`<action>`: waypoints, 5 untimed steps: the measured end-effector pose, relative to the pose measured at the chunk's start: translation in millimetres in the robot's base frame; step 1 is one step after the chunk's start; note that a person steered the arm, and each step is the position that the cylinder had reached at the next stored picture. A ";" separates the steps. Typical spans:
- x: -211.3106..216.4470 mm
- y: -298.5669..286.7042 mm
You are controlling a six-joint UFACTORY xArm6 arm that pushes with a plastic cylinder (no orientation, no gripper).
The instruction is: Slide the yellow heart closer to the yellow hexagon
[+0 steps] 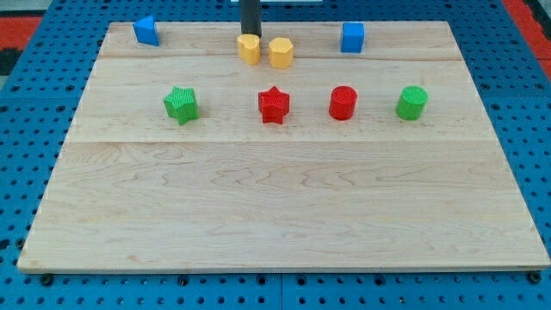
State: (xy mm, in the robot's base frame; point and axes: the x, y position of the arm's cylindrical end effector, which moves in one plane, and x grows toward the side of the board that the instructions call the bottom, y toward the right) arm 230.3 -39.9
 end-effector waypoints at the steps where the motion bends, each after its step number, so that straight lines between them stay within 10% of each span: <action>1: 5.7 -5.3; 5: 26.6 87.8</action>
